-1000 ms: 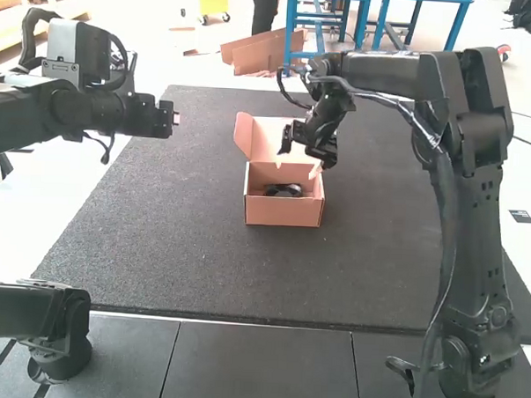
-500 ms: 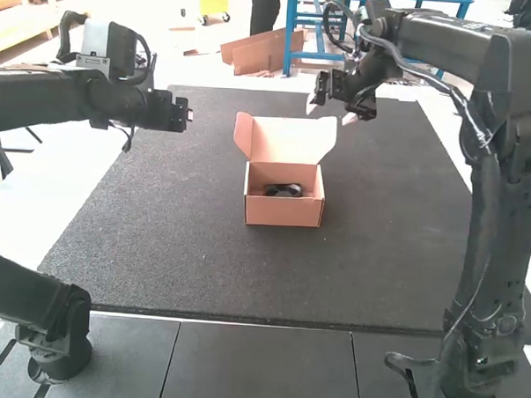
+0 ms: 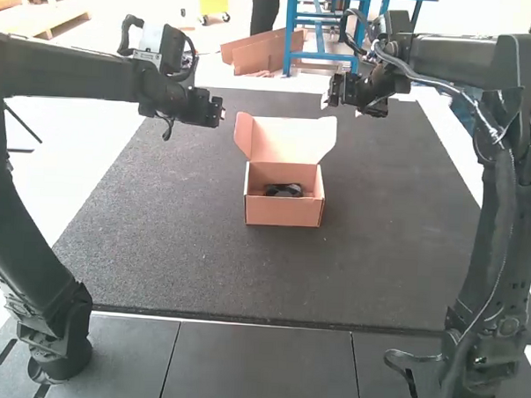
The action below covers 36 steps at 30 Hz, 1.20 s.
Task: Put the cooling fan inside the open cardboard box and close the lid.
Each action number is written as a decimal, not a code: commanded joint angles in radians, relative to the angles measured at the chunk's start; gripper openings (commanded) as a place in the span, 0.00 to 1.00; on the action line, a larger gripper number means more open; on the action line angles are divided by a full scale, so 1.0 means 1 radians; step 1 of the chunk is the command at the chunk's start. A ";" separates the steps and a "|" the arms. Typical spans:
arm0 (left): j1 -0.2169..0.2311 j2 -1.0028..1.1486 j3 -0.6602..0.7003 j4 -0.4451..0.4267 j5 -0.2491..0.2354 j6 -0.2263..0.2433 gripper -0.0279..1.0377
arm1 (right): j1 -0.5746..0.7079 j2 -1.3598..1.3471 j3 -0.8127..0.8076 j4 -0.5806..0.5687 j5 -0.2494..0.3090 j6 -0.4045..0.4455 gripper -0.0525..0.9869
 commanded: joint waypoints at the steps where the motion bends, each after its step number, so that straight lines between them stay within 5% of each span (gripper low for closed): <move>1: -0.005 0.046 0.073 0.012 -0.041 -0.002 0.94 | -0.007 0.010 0.015 0.020 -0.028 -0.011 0.92; 9: -0.005 0.163 0.155 0.018 -0.121 -0.002 0.94 | -0.009 0.058 0.080 0.012 -0.065 -0.014 0.92; 14: -0.005 0.201 0.193 0.026 -0.121 -0.001 0.94 | -0.009 0.096 0.159 -0.094 -0.117 -0.018 0.92; 23: -0.048 0.219 0.231 0.040 0.022 -0.014 0.94 | -0.022 0.165 0.255 -0.229 -0.140 -0.018 0.86; 31: -0.091 0.232 0.227 0.034 0.029 -0.016 0.94 | -0.022 0.179 0.270 -0.255 -0.151 -0.021 0.80; 36: -0.094 0.238 0.227 0.034 0.029 -0.017 0.94 | -0.024 0.179 0.270 -0.256 -0.173 -0.020 0.63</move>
